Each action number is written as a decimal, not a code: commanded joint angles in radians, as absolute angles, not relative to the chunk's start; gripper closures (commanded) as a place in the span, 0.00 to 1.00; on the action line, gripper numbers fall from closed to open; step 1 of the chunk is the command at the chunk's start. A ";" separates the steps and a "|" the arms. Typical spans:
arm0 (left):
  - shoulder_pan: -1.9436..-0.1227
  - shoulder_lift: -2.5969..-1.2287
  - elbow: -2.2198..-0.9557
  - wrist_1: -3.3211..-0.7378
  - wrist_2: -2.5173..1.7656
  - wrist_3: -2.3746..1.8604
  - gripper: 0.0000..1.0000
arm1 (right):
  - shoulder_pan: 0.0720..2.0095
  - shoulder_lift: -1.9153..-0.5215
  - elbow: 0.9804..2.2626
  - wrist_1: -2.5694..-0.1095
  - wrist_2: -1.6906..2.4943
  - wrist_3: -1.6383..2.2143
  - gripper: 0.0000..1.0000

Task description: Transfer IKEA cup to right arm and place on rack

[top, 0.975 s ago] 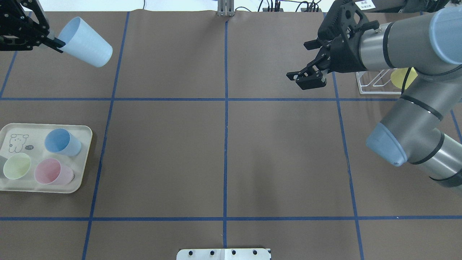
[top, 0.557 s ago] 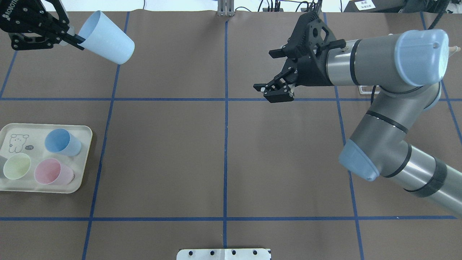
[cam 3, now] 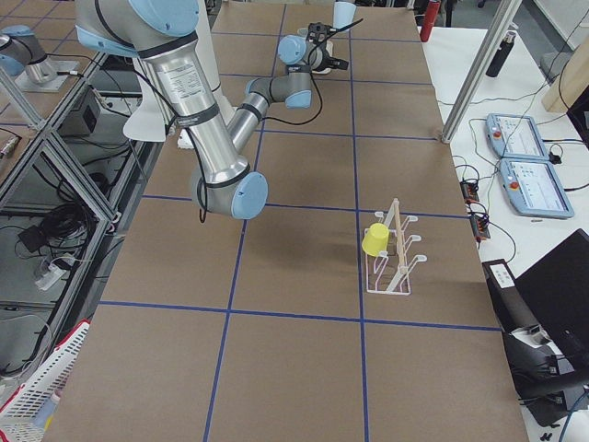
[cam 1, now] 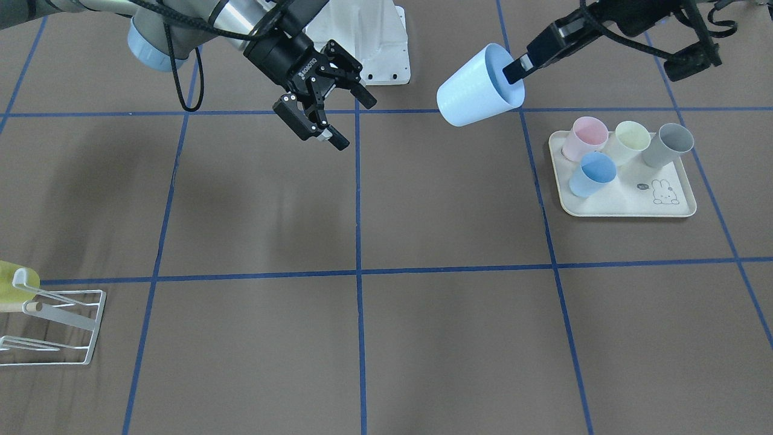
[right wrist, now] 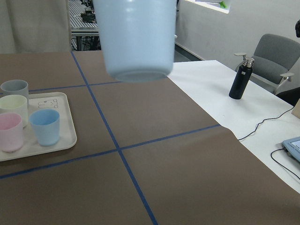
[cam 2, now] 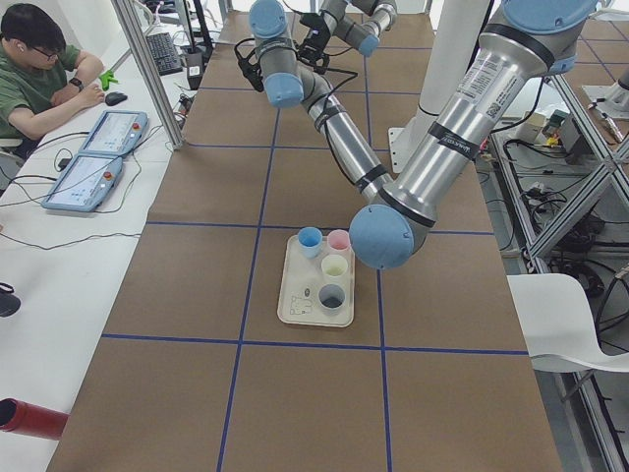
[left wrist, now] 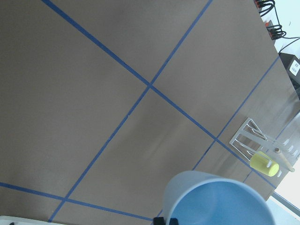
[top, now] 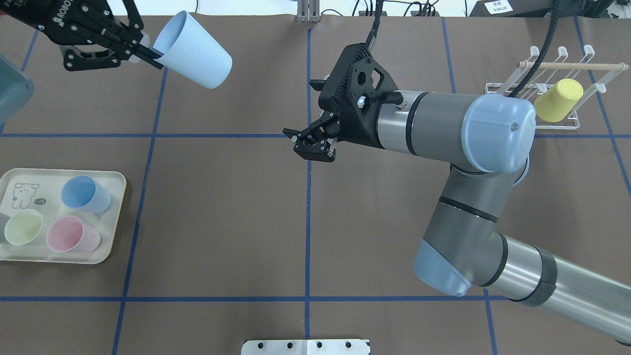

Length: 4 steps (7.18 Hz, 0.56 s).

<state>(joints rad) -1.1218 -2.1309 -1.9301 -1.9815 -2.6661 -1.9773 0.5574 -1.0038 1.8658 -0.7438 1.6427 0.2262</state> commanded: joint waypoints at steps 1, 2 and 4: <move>-1.062 -2.158 -1.895 -2.098 -2.577 -2.098 1.00 | 0.508 -0.992 1.861 -0.657 1.573 0.226 0.02; -1.062 -2.183 -1.890 -2.106 -2.576 -2.146 1.00 | 0.496 -0.991 1.861 -0.655 1.548 0.225 0.02; -1.049 -2.186 -1.890 -2.108 -2.577 -2.151 1.00 | 0.480 -0.991 1.861 -0.628 1.513 0.225 0.02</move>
<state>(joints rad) -1.0594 -2.1809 -1.8918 -2.1021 -2.5786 -2.1394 0.4921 -0.9907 1.8616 -0.6494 1.5374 0.2256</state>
